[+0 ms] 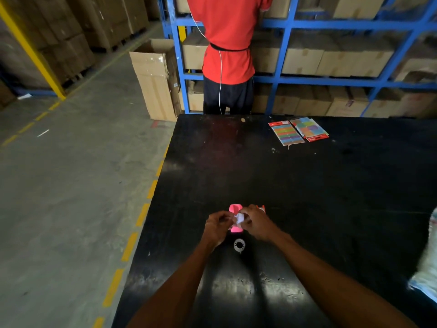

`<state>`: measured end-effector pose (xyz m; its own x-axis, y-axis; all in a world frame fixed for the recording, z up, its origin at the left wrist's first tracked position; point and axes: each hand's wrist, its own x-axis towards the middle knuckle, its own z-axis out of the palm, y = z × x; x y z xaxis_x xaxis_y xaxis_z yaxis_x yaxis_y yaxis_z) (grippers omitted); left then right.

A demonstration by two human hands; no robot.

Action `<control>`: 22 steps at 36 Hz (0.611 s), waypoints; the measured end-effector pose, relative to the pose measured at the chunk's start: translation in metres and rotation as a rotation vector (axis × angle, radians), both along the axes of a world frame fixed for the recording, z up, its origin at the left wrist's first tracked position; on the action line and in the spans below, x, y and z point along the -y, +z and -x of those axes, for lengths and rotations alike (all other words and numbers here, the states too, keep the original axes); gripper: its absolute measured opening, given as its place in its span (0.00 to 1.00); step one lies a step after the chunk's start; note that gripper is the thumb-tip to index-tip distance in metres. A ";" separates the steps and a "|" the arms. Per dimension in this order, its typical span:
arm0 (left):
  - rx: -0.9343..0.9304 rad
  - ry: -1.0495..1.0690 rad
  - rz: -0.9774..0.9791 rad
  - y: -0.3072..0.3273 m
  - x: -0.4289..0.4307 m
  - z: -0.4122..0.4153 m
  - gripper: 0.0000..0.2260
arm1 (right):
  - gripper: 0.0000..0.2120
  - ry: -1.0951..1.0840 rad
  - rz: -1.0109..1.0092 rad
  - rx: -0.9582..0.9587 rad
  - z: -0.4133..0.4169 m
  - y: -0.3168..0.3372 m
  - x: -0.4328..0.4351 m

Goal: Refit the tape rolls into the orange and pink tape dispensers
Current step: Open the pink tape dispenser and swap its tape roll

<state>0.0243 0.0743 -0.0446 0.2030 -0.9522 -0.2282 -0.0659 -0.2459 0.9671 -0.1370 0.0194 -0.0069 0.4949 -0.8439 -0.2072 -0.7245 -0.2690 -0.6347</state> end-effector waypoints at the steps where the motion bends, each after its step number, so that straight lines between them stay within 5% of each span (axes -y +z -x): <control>1: 0.006 0.000 -0.004 0.000 0.001 0.000 0.06 | 0.16 -0.012 -0.013 0.015 0.001 -0.002 0.000; 22: -0.024 0.019 -0.041 -0.008 0.011 -0.011 0.04 | 0.17 -0.038 -0.117 0.085 0.005 -0.006 0.007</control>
<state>0.0355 0.0629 -0.0526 0.2153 -0.9378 -0.2724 -0.0380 -0.2868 0.9572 -0.1420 0.0127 -0.0134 0.4828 -0.8350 -0.2641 -0.6750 -0.1626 -0.7197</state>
